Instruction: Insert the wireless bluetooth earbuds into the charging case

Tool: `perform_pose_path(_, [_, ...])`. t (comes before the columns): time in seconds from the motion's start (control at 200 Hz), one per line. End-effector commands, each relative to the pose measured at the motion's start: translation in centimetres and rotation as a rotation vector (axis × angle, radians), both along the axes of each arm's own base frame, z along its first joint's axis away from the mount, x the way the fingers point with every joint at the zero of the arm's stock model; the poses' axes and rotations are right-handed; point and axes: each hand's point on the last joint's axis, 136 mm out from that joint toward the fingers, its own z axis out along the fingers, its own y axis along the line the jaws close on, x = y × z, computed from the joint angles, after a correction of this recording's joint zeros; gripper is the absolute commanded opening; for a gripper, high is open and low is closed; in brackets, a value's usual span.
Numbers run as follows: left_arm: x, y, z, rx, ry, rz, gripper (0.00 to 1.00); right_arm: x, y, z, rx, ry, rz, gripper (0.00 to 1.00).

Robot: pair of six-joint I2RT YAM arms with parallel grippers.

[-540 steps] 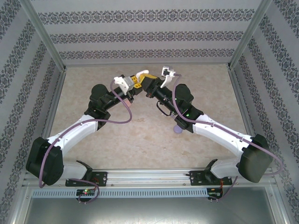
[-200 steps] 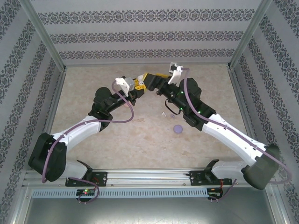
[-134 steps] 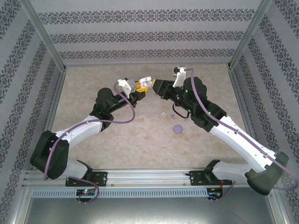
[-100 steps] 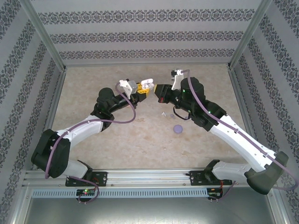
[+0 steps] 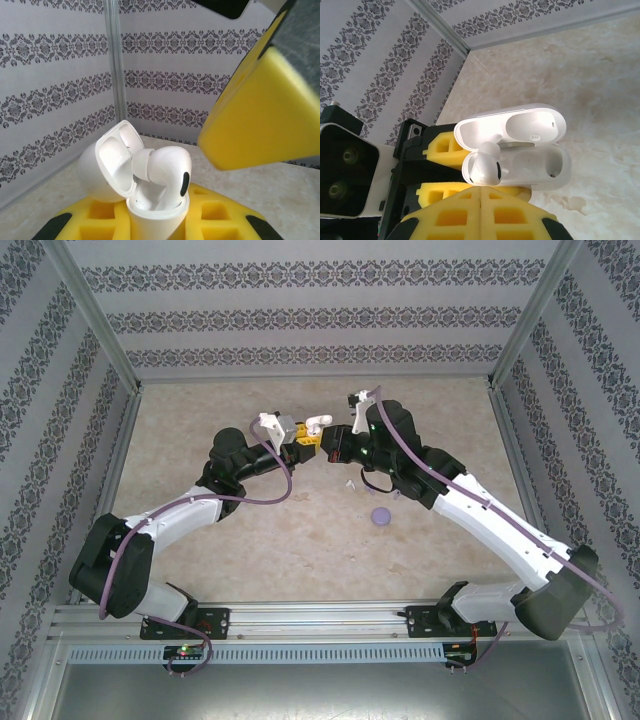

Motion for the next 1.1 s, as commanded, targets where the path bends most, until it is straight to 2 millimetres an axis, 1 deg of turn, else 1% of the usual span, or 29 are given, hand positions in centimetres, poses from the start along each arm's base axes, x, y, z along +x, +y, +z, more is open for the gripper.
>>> perform_pose_path(0.0, [-0.8,-0.7,1.3,-0.023,-0.027,-0.044,0.0,0.2,0.4,1.4,0.03,-0.01,0.012,0.0])
perform_pose_path(0.42, [-0.8,-0.9,1.1,-0.026,-0.021,-0.052,0.0,0.8,1.4,1.7,0.042,-0.005,0.03,0.0])
perform_pose_path(0.54, [-0.8,-0.8,1.2,-0.027,-0.023,-0.05,0.0,1.2,1.5,1.8,0.041,-0.005,0.027,0.0])
perform_pose_path(0.615, [-0.8,-0.8,1.2,-0.024,-0.023,-0.048,0.0,1.1,1.5,2.0,0.05,-0.001,0.03,0.0])
perform_pose_path(0.709, [-0.7,-0.8,1.2,-0.023,-0.026,-0.046,0.0,0.5,1.1,2.9,0.068,-0.016,0.032,0.0])
perform_pose_path(0.814, [-0.7,-0.8,1.2,-0.024,-0.027,-0.046,0.0,-0.1,0.3,4.5,0.09,-0.048,0.022,0.0])
perform_pose_path(0.914, [-0.8,-0.8,1.3,-0.026,-0.031,-0.048,0.0,-0.3,-0.4,5.5,0.096,-0.074,0.004,0.0])
perform_pose_path(0.989, [-0.8,-0.8,1.3,-0.027,-0.031,-0.048,0.0,-0.1,-0.8,5.5,0.078,-0.08,-0.01,0.0])
perform_pose_path(1.094, [-0.9,-0.8,1.3,-0.028,-0.032,-0.05,0.0,0.5,-1.1,4.6,0.054,-0.065,-0.027,0.0])
